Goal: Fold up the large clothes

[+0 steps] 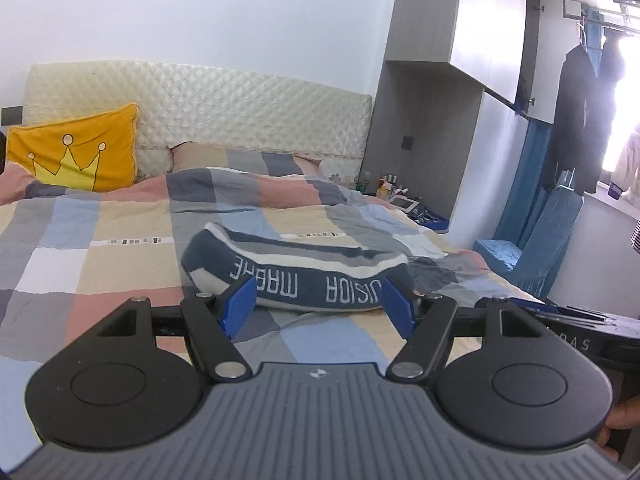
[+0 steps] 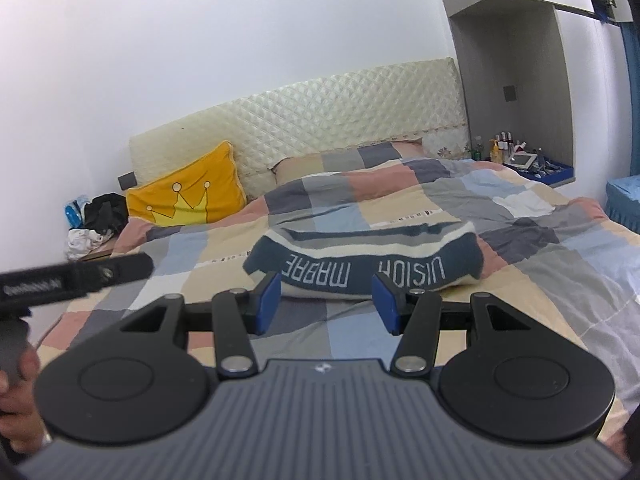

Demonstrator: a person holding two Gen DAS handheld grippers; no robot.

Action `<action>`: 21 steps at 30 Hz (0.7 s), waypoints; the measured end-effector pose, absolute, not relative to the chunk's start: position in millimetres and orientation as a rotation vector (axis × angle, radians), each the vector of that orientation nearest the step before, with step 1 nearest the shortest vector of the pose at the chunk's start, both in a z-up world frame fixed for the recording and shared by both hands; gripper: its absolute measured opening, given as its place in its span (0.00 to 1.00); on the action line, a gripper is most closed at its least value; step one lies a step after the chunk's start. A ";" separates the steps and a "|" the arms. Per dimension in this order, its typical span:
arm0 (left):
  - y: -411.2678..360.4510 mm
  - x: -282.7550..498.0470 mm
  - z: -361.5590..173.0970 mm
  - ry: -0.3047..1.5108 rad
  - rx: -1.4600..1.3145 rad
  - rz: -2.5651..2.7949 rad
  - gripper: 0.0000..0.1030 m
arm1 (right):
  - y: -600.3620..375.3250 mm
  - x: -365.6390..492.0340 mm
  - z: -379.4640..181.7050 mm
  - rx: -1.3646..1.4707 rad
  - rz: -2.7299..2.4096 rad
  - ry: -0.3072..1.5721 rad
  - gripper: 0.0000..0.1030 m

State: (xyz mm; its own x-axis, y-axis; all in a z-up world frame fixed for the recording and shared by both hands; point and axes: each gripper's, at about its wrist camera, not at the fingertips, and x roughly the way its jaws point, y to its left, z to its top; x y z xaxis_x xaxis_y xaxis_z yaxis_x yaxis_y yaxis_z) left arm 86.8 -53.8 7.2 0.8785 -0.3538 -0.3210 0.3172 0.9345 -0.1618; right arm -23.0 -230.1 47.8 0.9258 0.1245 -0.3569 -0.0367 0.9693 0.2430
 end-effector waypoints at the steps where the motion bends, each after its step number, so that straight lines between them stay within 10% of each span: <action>1: -53.4 87.8 5.8 0.358 -0.104 -0.348 0.72 | -229.3 -23.7 45.7 0.230 0.080 0.381 0.53; 21: -48.0 108.9 -26.2 0.406 -0.090 -0.346 0.72 | -218.4 -24.0 22.8 0.187 0.014 0.407 0.53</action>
State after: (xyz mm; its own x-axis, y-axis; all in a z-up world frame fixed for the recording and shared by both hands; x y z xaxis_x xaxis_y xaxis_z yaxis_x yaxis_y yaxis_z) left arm 108.9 -48.0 -26.2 0.8612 -0.3471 -0.3714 0.3116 0.9377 -0.1537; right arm -24.0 -218.4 22.8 0.9186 0.0505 -0.3920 0.0243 0.9827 0.1836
